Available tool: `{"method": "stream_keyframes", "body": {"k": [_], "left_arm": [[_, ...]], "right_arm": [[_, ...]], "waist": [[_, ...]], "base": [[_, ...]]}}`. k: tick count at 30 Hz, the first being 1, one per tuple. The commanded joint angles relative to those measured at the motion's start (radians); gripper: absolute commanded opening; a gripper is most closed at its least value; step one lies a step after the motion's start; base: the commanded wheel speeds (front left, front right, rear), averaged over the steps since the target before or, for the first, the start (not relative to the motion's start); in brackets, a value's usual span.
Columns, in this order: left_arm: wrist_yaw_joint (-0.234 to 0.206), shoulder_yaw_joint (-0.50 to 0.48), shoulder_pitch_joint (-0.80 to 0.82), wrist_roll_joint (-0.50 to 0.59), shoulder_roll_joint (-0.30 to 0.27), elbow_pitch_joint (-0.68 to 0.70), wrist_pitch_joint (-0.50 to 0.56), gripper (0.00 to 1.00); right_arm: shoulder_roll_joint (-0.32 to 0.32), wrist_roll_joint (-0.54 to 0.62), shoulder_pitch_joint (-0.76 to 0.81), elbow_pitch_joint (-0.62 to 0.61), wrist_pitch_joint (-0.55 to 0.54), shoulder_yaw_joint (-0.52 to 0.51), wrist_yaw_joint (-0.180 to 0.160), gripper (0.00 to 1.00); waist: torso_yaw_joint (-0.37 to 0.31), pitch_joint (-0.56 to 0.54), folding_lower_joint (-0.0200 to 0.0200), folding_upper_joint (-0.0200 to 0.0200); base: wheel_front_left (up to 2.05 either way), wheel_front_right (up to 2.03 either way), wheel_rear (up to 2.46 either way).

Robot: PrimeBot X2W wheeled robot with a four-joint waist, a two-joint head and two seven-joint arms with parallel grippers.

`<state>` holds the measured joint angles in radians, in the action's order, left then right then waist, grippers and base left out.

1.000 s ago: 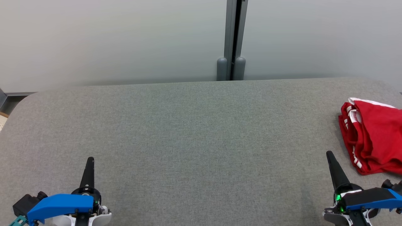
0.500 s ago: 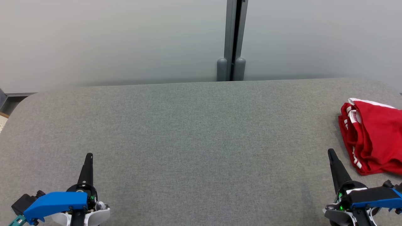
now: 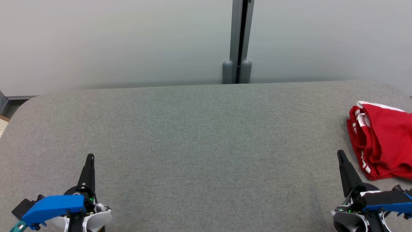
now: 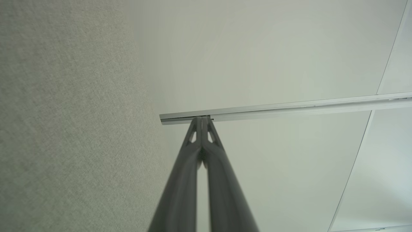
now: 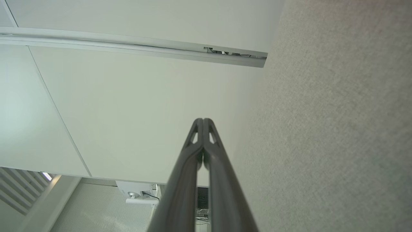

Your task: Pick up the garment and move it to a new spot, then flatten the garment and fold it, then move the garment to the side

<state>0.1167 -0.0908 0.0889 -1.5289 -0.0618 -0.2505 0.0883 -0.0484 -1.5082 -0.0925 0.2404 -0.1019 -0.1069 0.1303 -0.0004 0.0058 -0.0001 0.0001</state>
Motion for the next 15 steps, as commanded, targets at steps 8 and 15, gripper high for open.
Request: {"method": "stream_keyframes", "body": {"k": [8, 15], "left_arm": [[0.013, -0.019, 0.022, -0.052, 0.007, 0.006, 0.019, 0.0], [0.02, -0.029, 0.028, -0.088, 0.014, 0.007, 0.031, 0.0]], "right_arm": [[-0.003, -0.066, -0.017, 0.003, -0.011, -0.006, 0.001, 0.0], [-0.003, -0.111, -0.023, 0.006, -0.014, -0.009, 0.001, 0.0]], "waist": [[0.0, -0.001, 0.0002, -0.0001], [0.0, -0.003, 0.0001, -0.0001]], "base": [[0.0, 0.0, 0.0], [0.0, 0.0, 0.0]]}}
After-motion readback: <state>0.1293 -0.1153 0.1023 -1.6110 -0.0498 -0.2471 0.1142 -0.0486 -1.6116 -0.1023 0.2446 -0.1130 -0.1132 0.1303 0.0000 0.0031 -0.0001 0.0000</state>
